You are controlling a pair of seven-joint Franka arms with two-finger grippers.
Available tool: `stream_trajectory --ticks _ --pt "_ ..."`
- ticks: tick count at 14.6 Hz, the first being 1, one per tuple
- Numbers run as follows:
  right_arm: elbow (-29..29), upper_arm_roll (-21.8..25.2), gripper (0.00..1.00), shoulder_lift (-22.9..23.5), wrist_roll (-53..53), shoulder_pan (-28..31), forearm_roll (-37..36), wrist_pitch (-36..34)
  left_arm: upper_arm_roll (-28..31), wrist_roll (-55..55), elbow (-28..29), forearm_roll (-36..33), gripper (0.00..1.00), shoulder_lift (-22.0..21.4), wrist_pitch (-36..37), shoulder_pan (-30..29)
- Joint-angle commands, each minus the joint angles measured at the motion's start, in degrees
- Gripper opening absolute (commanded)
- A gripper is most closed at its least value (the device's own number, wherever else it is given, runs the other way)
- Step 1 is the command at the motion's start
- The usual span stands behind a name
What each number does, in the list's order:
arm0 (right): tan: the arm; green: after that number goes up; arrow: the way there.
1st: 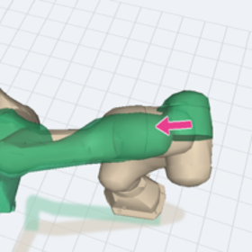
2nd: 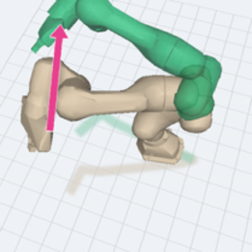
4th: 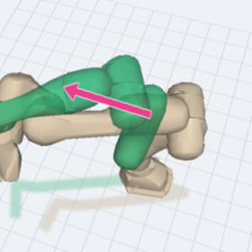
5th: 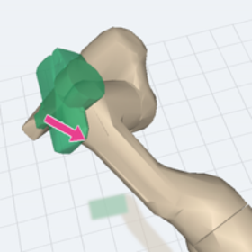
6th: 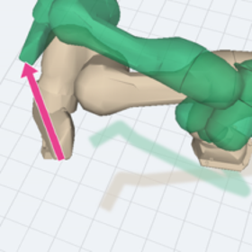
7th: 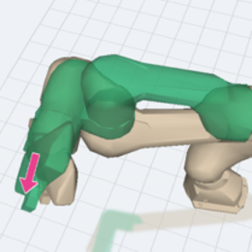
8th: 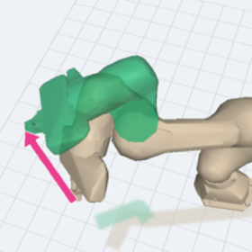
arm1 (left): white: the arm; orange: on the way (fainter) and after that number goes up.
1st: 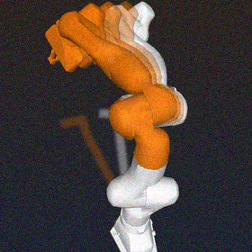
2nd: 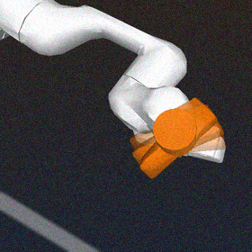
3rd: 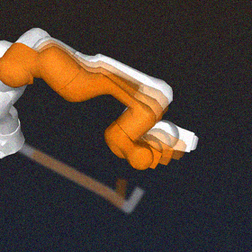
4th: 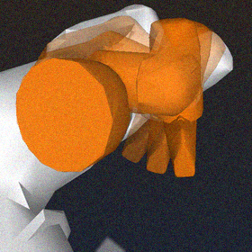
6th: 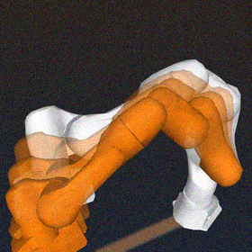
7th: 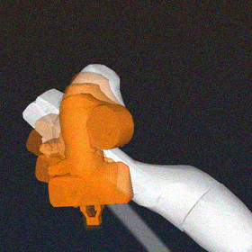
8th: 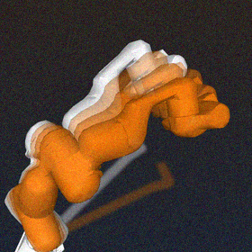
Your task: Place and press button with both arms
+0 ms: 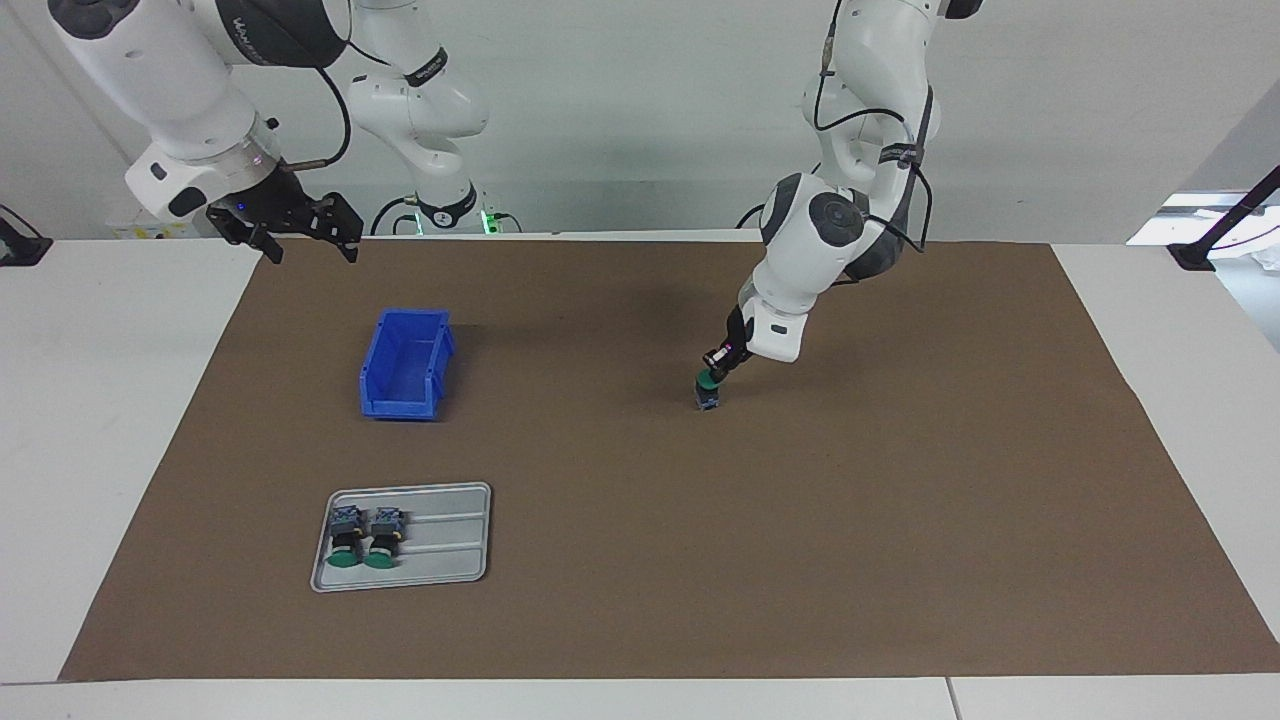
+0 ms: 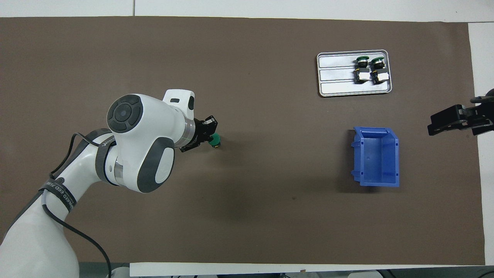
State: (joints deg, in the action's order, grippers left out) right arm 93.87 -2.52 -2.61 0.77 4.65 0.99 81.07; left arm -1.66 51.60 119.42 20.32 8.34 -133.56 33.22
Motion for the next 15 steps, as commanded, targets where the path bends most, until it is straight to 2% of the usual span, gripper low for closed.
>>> stream_trajectory --ticks 1,6,8,10,14,15 --pt "1.67 -0.2 0.99 -1.52 1.6 0.27 0.24 0.23 0.34 1.66 -0.07 -1.34 0.02 2.73 -1.88 2.02" --pt "1.67 -0.2 0.99 -1.52 1.6 0.27 0.33 0.23 0.35 0.96 -0.06 -1.34 0.02 3.09 -1.27 1.95" --pt "1.67 -0.2 0.99 -1.52 1.6 0.27 0.24 0.14 0.87 0.78 -0.15 -1.34 0.05 1.95 0.39 1.68" --pt "1.67 -0.2 0.99 -1.52 1.6 0.27 0.24 0.14 1.31 0.26 -1.81 -1.34 0.09 -1.12 5.04 -0.42" --pt "1.67 -0.2 0.99 -1.52 1.6 0.27 0.24 0.23 1.49 -0.62 -4.11 -1.77 0.23 -3.94 11.29 -3.06" --pt "1.67 -0.2 0.99 -1.52 1.6 0.18 0.24 0.14 1.49 -0.62 -5.33 -3.34 0.31 -4.12 12.52 -3.94"
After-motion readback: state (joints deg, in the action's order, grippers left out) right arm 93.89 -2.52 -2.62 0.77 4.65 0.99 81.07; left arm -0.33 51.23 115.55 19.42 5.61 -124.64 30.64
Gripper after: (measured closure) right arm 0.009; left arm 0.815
